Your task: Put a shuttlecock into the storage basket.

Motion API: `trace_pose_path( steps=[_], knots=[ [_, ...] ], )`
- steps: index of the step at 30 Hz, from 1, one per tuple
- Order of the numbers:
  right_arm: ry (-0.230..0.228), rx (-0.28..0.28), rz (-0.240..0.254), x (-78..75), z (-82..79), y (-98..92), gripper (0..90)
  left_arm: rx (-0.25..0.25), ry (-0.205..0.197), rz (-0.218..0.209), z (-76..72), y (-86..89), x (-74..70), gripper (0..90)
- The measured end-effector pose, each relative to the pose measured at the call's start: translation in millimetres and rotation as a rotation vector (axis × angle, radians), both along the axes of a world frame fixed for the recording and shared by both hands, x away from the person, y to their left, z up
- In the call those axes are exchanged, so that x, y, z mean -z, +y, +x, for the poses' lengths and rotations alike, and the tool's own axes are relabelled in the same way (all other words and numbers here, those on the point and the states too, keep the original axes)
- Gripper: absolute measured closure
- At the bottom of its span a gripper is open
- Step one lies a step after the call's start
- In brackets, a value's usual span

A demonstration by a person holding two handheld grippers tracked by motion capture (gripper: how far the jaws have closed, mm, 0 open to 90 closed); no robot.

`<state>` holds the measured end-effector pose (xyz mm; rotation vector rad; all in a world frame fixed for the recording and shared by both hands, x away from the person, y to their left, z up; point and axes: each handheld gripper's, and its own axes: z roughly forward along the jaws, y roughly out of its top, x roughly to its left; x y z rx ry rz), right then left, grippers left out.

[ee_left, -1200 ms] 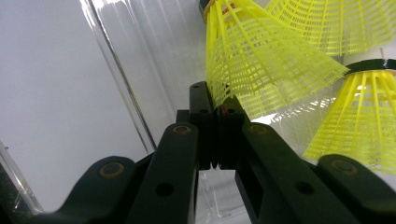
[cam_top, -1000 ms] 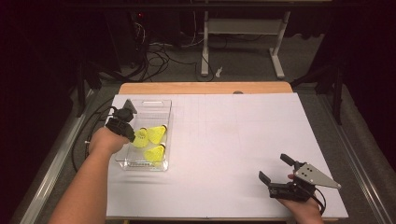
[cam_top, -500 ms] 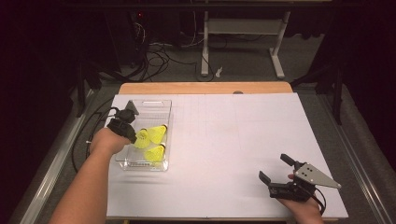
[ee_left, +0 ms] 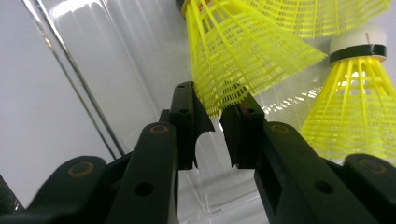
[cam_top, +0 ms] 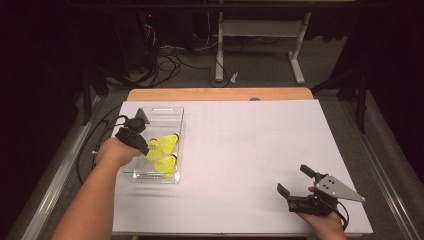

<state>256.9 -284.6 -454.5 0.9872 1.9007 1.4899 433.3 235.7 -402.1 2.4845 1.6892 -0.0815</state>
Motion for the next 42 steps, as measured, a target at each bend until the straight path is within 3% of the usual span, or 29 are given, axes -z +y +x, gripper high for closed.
trace_pose_path(
  steps=[8, 12, 26, 35, 42],
  knots=[
    [-0.003, -0.001, 0.001, -0.6, -0.8, 0.5, 0.4, 0.002, 0.002, -0.014, -3.7, -0.5, -5.7, 67.4],
    [-0.004, 0.001, 0.004, -0.9, -0.9, 0.1, 0.4, 0.014, 0.016, -0.016, -6.4, -2.4, -8.8, 59.3],
    [-0.007, -0.007, 0.003, -1.8, -1.6, 1.7, 0.4, 0.028, 0.017, -0.048, -19.9, -1.9, -27.4, 49.7],
    [-0.014, -0.014, 0.004, -3.1, -2.2, 2.9, 0.4, 0.047, 0.034, -0.073, -30.2, -9.7, -38.1, 44.6],
    [-0.013, -0.012, 0.008, -3.4, -2.4, 2.7, 0.4, 0.067, 0.038, -0.068, -36.2, -16.9, -41.6, 40.2]
  ],
)
